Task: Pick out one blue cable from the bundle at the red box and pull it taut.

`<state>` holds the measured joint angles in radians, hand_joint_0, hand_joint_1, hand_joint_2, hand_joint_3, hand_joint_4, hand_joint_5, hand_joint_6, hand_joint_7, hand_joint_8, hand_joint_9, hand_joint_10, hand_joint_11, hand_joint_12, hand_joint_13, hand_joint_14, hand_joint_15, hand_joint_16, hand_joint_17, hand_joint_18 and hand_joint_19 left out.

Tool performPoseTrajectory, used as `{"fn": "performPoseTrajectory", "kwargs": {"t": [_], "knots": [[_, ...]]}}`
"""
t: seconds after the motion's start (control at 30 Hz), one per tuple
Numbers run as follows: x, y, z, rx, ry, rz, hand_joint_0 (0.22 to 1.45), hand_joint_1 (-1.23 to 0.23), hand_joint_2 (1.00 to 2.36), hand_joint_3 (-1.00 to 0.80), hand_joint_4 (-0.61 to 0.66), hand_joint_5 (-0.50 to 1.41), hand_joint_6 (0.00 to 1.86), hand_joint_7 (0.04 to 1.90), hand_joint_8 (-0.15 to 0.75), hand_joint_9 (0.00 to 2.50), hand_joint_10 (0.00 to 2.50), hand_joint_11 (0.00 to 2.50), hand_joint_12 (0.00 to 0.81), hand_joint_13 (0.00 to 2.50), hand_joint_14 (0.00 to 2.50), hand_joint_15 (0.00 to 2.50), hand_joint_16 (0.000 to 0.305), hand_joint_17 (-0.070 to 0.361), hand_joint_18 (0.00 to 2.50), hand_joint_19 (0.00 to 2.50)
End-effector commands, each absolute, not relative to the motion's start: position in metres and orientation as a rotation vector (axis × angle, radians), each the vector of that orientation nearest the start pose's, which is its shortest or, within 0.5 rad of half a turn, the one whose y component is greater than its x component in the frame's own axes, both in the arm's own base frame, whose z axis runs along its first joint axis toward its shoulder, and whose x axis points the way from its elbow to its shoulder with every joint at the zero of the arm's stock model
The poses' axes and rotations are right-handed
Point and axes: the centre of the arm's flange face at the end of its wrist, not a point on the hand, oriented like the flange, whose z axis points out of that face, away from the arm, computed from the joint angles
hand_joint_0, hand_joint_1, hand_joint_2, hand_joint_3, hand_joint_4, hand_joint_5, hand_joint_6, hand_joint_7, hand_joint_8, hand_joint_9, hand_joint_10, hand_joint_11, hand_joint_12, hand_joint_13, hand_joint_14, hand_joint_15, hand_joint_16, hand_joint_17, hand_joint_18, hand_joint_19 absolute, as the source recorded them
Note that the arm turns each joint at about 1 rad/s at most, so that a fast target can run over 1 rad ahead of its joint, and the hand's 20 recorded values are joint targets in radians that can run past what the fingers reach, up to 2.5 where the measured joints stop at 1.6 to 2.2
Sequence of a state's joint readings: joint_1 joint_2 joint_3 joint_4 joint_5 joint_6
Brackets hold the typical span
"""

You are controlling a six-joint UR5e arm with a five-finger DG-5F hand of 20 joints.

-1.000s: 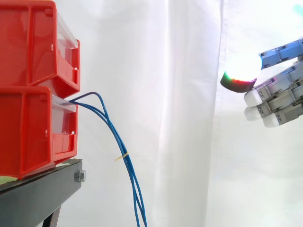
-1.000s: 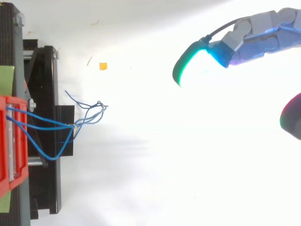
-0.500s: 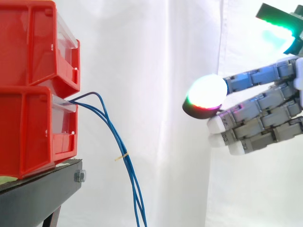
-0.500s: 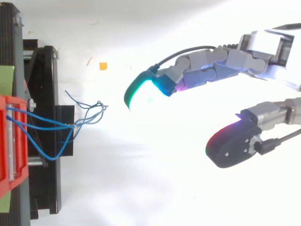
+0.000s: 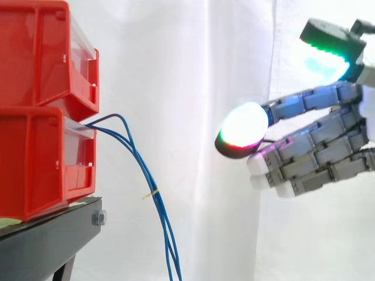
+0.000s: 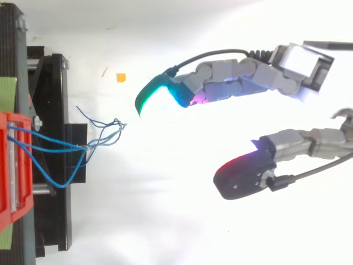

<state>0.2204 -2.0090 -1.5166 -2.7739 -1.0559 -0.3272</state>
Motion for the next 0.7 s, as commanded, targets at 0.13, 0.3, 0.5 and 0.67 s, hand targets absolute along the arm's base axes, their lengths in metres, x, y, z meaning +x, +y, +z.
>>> {"fn": "performPoseTrajectory", "kwargs": {"t": [0.13,0.3,0.5,0.67], "knots": [[0.667,-0.036,0.268,1.136,1.163,0.729,0.55,-0.57,1.00,-0.47,0.19,-0.20,0.50,0.71,0.263,0.57,0.00,0.01,0.303,0.47,0.00,0.08,0.040,0.091,0.27,0.26],[0.677,-0.033,0.250,1.127,1.136,0.745,0.55,-0.57,1.00,-0.47,0.20,-0.19,0.50,0.72,0.266,0.59,0.00,0.03,0.303,0.48,0.00,0.08,0.041,0.091,0.29,0.27],[0.679,-0.031,0.253,1.102,1.111,0.699,0.55,-0.57,1.00,-0.47,0.20,-0.19,0.50,0.72,0.269,0.61,0.00,0.05,0.304,0.50,0.00,0.09,0.040,0.090,0.31,0.26],[0.680,-0.030,0.254,1.090,1.081,0.623,0.55,-0.57,1.00,-0.47,0.20,-0.19,0.50,0.72,0.269,0.61,0.00,0.04,0.304,0.51,0.00,0.10,0.040,0.090,0.31,0.27]]}}
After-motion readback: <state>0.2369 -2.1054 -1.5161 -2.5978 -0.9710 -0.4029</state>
